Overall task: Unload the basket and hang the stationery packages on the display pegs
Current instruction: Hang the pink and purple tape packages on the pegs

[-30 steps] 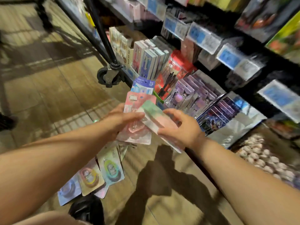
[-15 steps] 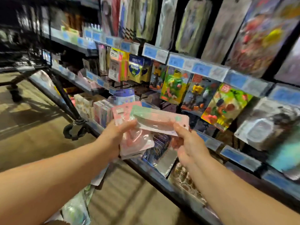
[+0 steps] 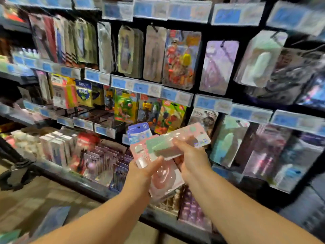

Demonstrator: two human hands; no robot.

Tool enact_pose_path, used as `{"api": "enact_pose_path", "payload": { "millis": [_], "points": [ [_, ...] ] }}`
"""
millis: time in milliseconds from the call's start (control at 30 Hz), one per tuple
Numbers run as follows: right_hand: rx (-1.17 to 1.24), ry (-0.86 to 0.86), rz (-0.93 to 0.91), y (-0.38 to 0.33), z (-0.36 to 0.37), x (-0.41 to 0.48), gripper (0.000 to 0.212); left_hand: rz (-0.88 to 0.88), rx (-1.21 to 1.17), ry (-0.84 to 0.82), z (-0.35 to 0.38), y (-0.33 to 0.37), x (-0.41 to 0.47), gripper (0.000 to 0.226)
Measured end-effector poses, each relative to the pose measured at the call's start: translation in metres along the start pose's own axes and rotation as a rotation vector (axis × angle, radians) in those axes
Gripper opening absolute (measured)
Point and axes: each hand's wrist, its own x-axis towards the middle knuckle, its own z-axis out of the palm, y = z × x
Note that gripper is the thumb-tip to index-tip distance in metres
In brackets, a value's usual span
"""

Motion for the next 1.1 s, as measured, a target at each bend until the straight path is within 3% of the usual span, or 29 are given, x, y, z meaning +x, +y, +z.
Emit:
{"api": "enact_pose_path", "payload": {
  "millis": [133,267,400,500,667,800,933,1100],
  "points": [
    [-0.039,0.005,-0.079,-0.023,-0.031,0.004,0.033,-0.018,0.071,-0.085,0.027,-0.014,-0.001,0.043],
    [-0.083,0.007,-0.140,-0.043,-0.059,0.003,0.051,-0.054,0.140,-0.203,0.049,-0.020,0.001,0.050],
    [-0.275,-0.080,-0.125,-0.069,-0.090,0.006,0.038,-0.100,0.202,-0.189,0.050,-0.038,-0.001,0.054],
    [-0.464,-0.139,-0.082,-0.082,-0.116,0.011,0.042,-0.158,0.178,-0.111,0.043,-0.051,-0.001,0.069],
    [-0.625,-0.044,-0.108,-0.088,-0.145,0.020,0.056,-0.194,0.113,-0.119,0.043,-0.054,-0.004,0.054],
    [-0.660,-0.039,-0.180,-0.090,-0.152,0.025,0.042,-0.137,0.088,-0.165,0.053,-0.049,-0.005,0.037],
    [-0.653,-0.020,-0.238,-0.088,-0.155,0.031,0.048,-0.126,0.070,-0.198,0.060,-0.043,-0.007,0.019],
    [-0.543,-0.003,-0.254,-0.088,-0.152,0.040,0.045,-0.125,0.074,-0.207,0.060,-0.041,-0.006,0.019]
  ]
}}
